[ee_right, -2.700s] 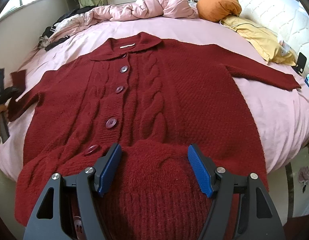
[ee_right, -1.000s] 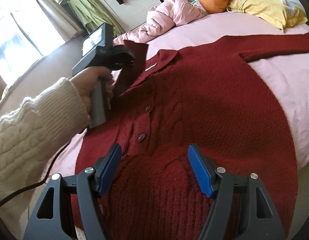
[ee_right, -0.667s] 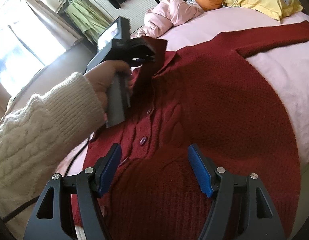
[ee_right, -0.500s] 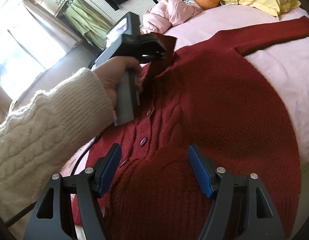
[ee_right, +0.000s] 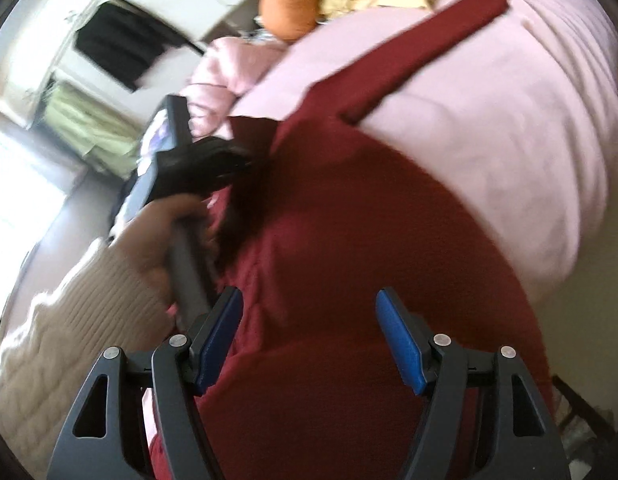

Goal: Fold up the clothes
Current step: 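Lower the sleeve onto the cardigan body and open the left gripper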

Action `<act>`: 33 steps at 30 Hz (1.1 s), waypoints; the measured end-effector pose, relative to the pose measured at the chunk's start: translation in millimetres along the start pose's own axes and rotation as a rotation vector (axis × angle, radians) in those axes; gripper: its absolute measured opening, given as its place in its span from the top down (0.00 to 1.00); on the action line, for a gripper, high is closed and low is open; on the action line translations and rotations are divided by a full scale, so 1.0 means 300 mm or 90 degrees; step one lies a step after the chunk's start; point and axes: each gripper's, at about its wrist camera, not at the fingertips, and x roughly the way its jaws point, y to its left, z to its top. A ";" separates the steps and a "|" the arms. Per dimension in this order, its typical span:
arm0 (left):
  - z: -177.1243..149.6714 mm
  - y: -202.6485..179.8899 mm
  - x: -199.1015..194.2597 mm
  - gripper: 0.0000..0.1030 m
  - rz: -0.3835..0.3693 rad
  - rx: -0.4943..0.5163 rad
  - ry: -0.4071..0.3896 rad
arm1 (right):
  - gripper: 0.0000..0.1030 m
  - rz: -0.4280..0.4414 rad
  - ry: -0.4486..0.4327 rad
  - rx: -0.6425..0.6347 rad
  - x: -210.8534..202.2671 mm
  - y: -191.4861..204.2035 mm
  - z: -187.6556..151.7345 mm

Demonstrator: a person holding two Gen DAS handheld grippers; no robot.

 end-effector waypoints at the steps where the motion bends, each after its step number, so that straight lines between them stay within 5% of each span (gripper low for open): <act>1: -0.002 -0.003 0.004 0.91 0.002 0.002 0.001 | 0.32 -0.006 0.001 -0.003 0.001 0.002 0.005; 33: -0.020 -0.046 0.057 0.91 0.029 0.039 0.024 | 0.32 0.020 0.018 -0.006 0.001 -0.009 0.014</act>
